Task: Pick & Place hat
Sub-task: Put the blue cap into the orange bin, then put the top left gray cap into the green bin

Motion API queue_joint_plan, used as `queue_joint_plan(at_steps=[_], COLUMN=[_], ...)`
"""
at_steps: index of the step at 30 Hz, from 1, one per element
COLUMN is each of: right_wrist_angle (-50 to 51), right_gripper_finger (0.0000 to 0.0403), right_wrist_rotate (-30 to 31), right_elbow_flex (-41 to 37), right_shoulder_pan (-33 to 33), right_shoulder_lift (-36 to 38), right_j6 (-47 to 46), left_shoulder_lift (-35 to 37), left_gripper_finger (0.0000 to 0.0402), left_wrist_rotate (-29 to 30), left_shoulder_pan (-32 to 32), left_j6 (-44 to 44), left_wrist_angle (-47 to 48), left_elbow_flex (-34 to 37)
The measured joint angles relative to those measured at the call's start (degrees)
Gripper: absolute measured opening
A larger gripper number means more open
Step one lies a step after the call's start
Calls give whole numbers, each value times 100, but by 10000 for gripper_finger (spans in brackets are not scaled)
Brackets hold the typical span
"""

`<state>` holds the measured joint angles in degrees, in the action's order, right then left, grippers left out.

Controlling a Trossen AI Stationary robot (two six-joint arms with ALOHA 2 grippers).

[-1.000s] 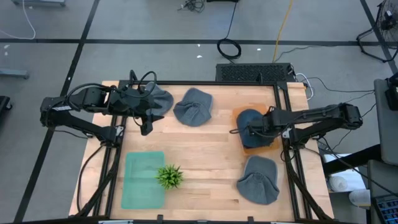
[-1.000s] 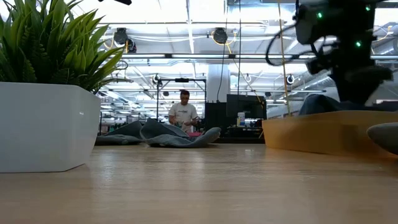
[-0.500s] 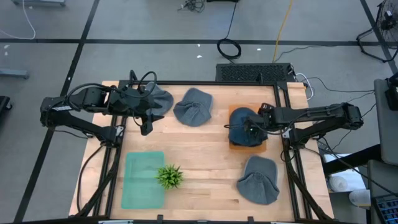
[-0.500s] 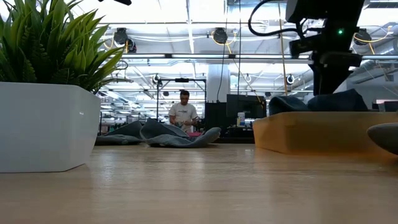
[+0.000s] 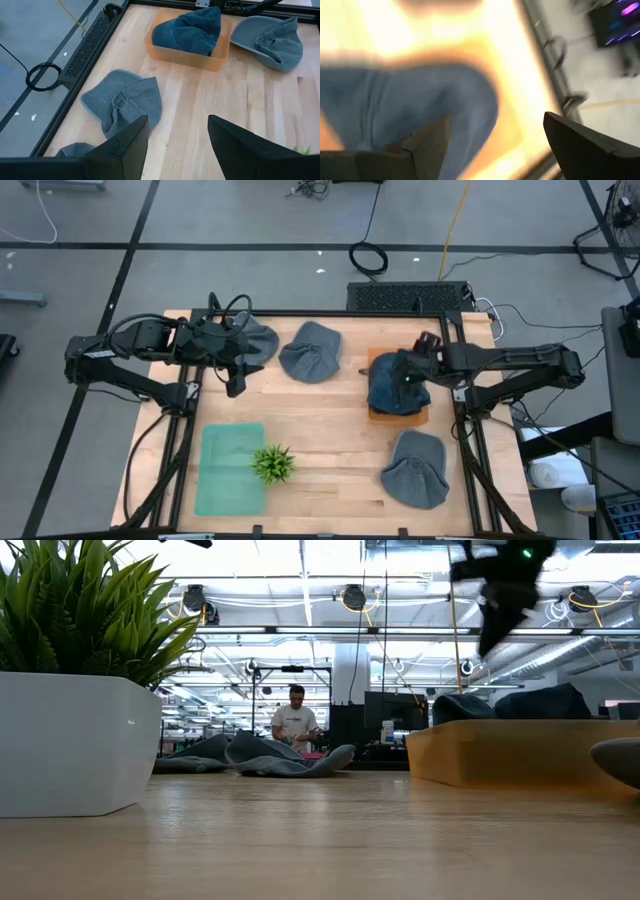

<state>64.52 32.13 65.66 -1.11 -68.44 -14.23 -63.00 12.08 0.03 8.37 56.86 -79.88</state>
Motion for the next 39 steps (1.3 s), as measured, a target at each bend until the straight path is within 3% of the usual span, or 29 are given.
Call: queue_joint_plan(at_steps=[5, 12, 18, 22, 28, 34, 39], right_wrist_angle=[-1881, -5048, -7036, -7320, -7165, -7079, -7000], right_gripper_finger=[304, 304, 304, 304, 305, 305, 305], right_wrist_rotate=[519, -229, -239, -519, -2435, -2477, -2478], right_elbow_flex=[263, 77, -278, -360, -379, -377, -377], right_shoulder_pan=[45, 47, 45, 49, 76, 210, 241], right_shoulder_lift=[63, 91, 91, 93, 115, 119, 122], right_j6=[416, 2016, 3066, 3352, 3173, 3204, 3155], left_shoulder_lift=[0, 0, -39, -176, -536, -807, -872], left_gripper_finger=[214, 214, 214, 221, 284, 349, 364], left_wrist_rotate=[30, 146, 902, 898, 846, 580, 612], left_shoulder_pan=[0, -2, 0, 6, 321, 703, 1159], left_j6=[-261, -451, 355, 405, 487, 572, 1058], left_wrist_angle=[-2, -4, 6, 127, 557, 959, 990], left_elbow_flex=[2, 1, 0, 4, 0, 4, 4])
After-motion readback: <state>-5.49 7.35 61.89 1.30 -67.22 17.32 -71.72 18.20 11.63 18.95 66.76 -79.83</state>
